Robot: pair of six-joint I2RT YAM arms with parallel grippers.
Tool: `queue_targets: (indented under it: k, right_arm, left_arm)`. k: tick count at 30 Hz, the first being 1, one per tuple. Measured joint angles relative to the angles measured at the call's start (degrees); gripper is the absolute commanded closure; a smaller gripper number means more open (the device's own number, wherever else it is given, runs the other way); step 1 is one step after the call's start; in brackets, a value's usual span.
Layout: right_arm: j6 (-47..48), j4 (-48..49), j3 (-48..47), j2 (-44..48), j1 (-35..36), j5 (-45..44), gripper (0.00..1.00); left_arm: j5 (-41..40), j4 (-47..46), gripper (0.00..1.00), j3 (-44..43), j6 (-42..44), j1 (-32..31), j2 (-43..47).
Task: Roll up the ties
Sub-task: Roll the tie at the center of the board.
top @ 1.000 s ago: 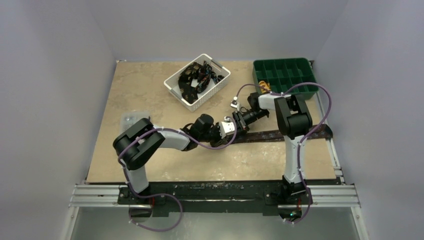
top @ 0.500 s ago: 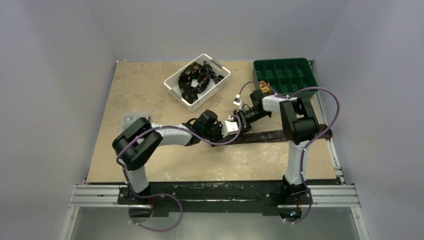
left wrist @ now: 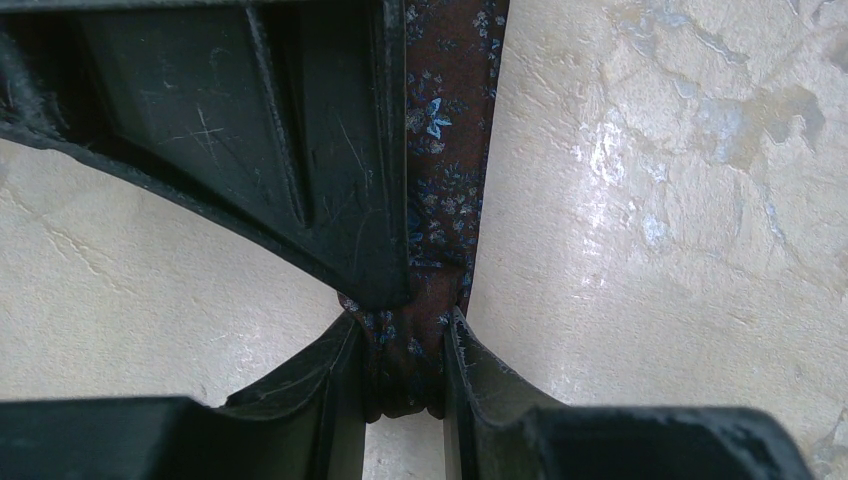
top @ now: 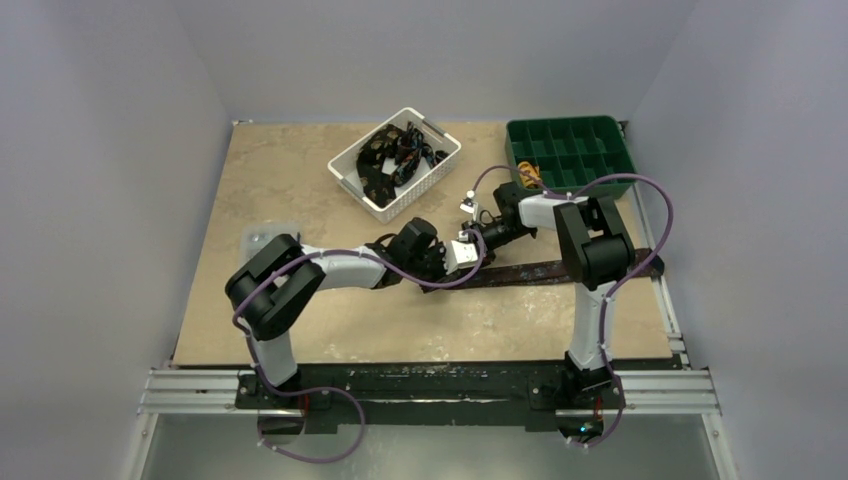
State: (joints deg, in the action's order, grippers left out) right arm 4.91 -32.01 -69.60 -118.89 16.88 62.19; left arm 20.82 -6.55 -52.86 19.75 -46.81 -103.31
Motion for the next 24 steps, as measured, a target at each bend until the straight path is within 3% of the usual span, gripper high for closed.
queue_targets:
  k: [4,9,14,20,24]
  right_arm:
    - [0.68,-0.28,0.00,0.00,0.15,0.59,0.79]
    - [2.64,-1.51,-0.09,0.00,0.15,1.90,0.64]
    - [4.39,-2.99,-0.42,0.00,0.17,3.93,0.61]
    - [5.07,-3.61,-0.63,0.00,0.66,4.31,0.64]
    - [3.37,-2.25,-0.61,0.04,1.57,2.64,0.81]
  left_arm:
    - [0.00,0.68,0.89,-0.42,0.42,0.00,-0.11]
    - [0.02,1.03,0.88,-0.57,0.79,0.00,-0.17]
    - [0.02,1.03,0.88,-0.57,0.83,-0.11,-0.17]
    - [0.02,1.33,0.88,-0.63,0.83,-0.11,-0.20]
    - [0.02,1.92,0.87,-0.72,0.81,-0.11,-0.20]
